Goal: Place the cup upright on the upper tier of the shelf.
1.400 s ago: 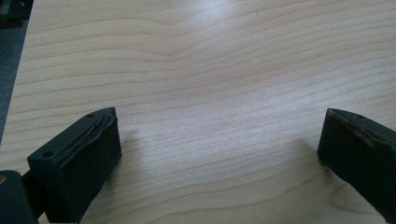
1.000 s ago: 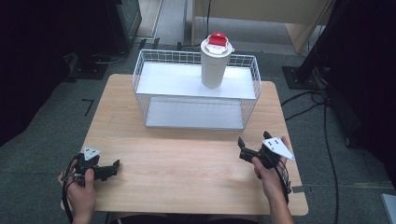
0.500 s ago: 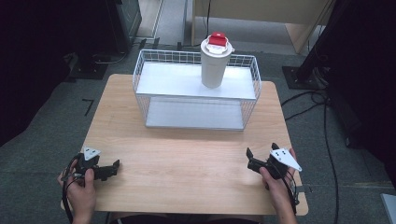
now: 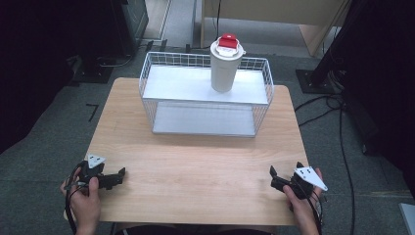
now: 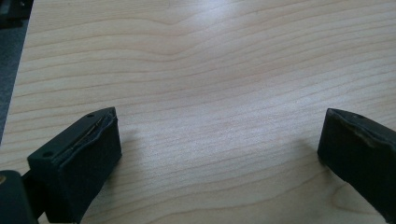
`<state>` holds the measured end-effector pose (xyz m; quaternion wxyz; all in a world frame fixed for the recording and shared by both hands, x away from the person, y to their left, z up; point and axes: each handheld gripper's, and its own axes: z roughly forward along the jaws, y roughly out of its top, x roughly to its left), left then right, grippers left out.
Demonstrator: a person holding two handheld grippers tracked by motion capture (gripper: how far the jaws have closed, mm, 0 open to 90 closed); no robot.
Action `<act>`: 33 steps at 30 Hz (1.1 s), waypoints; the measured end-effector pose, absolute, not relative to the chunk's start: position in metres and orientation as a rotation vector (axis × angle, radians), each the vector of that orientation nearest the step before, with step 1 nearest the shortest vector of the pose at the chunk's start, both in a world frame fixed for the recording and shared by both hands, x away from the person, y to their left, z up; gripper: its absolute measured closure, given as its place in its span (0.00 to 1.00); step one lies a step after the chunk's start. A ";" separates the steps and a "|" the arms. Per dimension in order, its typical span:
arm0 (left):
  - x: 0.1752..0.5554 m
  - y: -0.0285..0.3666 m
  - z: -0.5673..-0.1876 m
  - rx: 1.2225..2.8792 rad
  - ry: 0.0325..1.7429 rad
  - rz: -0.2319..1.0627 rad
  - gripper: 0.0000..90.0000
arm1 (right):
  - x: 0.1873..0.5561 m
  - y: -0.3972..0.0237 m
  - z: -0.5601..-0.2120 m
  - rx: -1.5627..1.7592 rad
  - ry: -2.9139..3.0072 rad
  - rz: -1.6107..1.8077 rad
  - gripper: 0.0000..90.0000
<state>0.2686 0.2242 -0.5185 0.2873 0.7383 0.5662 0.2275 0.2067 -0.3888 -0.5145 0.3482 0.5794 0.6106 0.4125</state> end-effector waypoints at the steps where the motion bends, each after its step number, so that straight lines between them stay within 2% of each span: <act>1: 0.269 0.224 -0.519 1.972 1.512 0.608 0.00 | 0.202 -0.394 -0.518 1.514 1.585 1.047 0.00; 16: 0.269 0.224 -0.519 1.972 1.512 0.608 0.00 | 0.174 -0.427 -0.521 1.578 1.656 0.901 0.00; 24: 0.269 0.224 -0.519 1.972 1.511 0.609 0.00 | 0.172 -0.437 -0.530 1.677 1.767 0.787 0.00; 33: 0.269 0.224 -0.518 1.973 1.511 0.609 0.00 | 0.175 -0.437 -0.530 1.713 1.777 0.807 0.00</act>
